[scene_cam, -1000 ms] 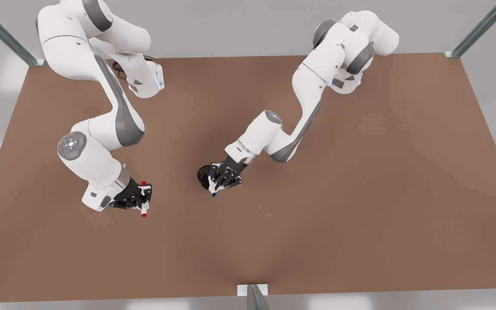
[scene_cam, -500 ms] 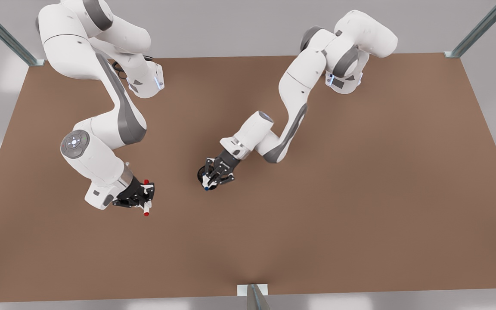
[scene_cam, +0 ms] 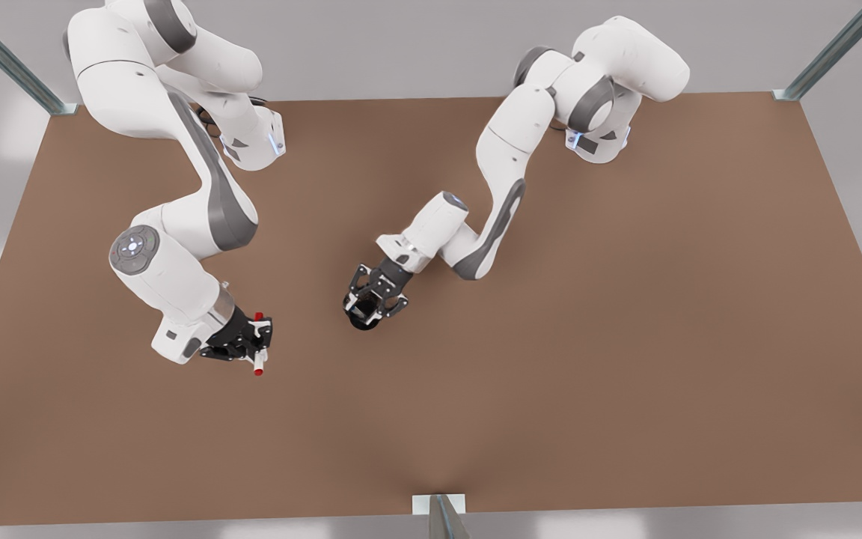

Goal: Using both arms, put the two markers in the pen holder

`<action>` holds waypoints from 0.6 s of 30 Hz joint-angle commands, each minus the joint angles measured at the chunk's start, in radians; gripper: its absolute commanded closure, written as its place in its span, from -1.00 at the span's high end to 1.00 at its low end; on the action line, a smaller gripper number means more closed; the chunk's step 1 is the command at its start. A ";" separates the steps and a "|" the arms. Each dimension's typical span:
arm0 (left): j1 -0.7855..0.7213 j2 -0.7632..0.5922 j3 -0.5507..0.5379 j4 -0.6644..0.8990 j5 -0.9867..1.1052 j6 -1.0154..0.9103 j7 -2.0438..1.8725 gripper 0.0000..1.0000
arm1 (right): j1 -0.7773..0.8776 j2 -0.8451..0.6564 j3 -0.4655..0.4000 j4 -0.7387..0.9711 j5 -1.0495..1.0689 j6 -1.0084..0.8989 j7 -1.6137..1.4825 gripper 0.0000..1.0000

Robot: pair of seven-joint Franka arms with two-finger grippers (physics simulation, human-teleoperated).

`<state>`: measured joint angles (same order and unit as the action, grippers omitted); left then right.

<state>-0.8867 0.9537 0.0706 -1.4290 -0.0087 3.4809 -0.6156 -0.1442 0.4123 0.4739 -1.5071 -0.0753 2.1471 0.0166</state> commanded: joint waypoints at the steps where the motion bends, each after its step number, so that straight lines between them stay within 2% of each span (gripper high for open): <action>1: 0.096 -0.039 -0.052 -0.021 0.007 -0.046 0.122 1.00 | 0.000 -0.001 0.000 0.001 -0.012 -0.003 0.043 -0.57; 2: 0.284 -0.050 -0.228 -0.031 0.183 -0.083 0.122 1.00 | 0.000 -0.001 0.002 0.001 -0.012 -0.003 0.043 -0.57; 3: 0.585 -0.047 -0.533 -0.031 0.418 -0.260 0.120 1.00 | 0.000 -0.001 0.000 0.001 -0.012 -0.003 0.043 -0.57; 4: 0.780 -0.078 -0.727 -0.033 0.506 -0.602 0.122 1.00 | 0.000 -0.001 0.002 0.001 -0.012 -0.003 0.043 -0.57; 5: 0.914 -0.093 -0.840 -0.028 0.504 -0.842 0.122 1.00 | 0.000 -0.001 0.002 0.001 -0.012 -0.003 0.043 -0.57; 6: 0.991 -0.095 -0.897 0.050 0.443 -1.188 0.122 1.00 | 0.000 -0.001 0.002 0.001 -0.012 -0.001 0.043 -0.57; 7: 1.028 -0.098 -0.894 0.139 0.444 -1.459 0.189 1.00 | 0.005 0.005 0.002 -0.001 -0.012 0.014 0.043 -0.57; 9: 1.144 -0.210 -0.891 0.139 0.444 -1.762 0.388 1.00 | 0.118 0.006 0.003 0.002 -0.014 0.089 0.080 -0.57; 10: 1.227 -0.269 -0.900 0.140 0.441 -1.885 0.416 1.00 | 0.182 0.016 0.002 0.001 -0.012 0.198 0.103 -0.57; 11: 1.256 -0.330 -0.887 0.140 0.431 -1.921 0.416 1.00 | 0.199 0.031 0.002 -0.001 -0.012 0.250 0.108 -0.57; 12: 1.096 -0.535 -0.559 0.105 0.215 -1.939 0.415 1.00 | 0.248 0.048 -0.001 0.001 -0.009 0.330 0.111 -0.57; 13: 0.913 -0.676 -0.262 0.010 0.031 -1.947 0.421 1.00 | 0.259 0.057 -0.003 0.001 -0.014 0.382 0.144 -0.57; 14: 0.874 -0.788 -0.179 -0.076 0.001 -1.948 0.424 1.00 | 0.279 0.063 -0.003 0.001 -0.011 0.447 0.151 -0.57; 15: 0.917 -0.831 -0.186 -0.088 -0.001 -1.947 0.425 1.00 | 0.279 0.068 -0.003 -0.002 -0.012 0.494 0.151 -0.57; 18: 0.920 -0.767 -0.186 -0.028 0.022 -1.929 0.524 1.00 | 0.270 0.023 0.000 -0.142 -0.012 0.593 0.151 -0.57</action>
<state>0.0548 0.1927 -0.1242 -1.4608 0.0634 1.7689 -0.3821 0.1273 0.4410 0.4741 -1.6265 -0.0736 2.5353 0.0574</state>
